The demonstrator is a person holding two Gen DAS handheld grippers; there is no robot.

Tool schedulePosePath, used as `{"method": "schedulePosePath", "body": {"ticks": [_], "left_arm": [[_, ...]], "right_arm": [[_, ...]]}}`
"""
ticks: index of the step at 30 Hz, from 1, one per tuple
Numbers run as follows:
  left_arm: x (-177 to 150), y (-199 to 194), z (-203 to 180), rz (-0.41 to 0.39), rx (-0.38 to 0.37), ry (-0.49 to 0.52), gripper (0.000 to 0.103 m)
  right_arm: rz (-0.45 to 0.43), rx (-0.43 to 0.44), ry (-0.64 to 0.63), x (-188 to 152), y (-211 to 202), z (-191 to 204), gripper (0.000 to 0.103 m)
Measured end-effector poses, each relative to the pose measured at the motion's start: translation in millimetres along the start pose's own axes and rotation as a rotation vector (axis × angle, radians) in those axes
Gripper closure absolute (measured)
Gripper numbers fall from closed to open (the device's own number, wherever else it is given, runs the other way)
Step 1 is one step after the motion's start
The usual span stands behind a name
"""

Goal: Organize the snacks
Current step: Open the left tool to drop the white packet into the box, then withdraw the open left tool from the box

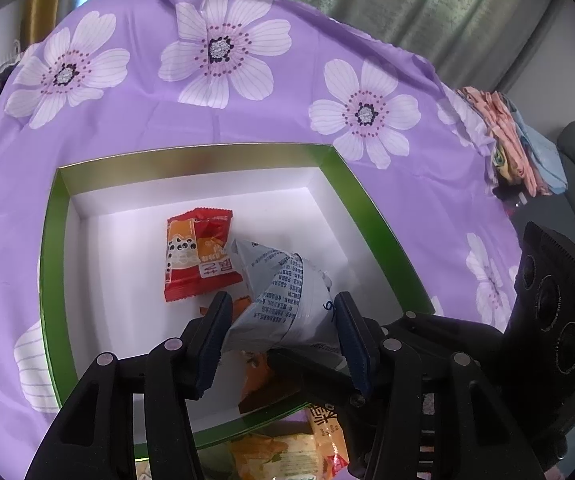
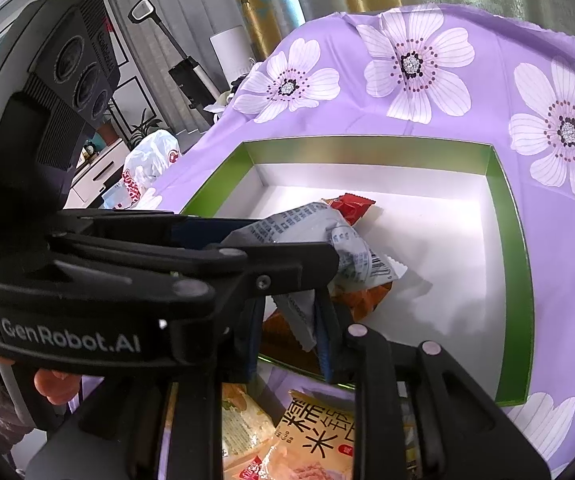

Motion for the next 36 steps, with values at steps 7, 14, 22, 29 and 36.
{"method": "schedulePosePath", "body": {"ticks": [7,14,22,29,36], "left_arm": [[-2,-4,3,-0.011,0.046,0.007,0.048],[-5,-33,4,-0.078,0.098,0.031,0.025],[-18,-75,-1,-0.156,0.154,0.071,0.016],[-36,-113,-13,-0.218,0.163,0.106,0.008],[-59,-138,-27,-0.247,0.174,0.133,0.004]], "right_arm": [[-0.014,-0.029,0.018,-1,-5,0,0.063],[-0.06,-0.054,0.032,-6,-30,6,0.052],[-0.116,-0.065,0.026,-23,-68,30,0.046],[-0.185,-0.093,0.019,-38,-106,52,0.035],[-0.237,-0.139,0.056,-63,-140,57,0.025]]}}
Point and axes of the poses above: each gripper's, at about its wrist camera, not at the fingertips, and y roughly the way its jaws point, z to its left, x to its top, the point moved 9 cm from there along y, roughly the way its jaws point, and after that the axes turned 15 degrees about x, right-handed, at the moved point
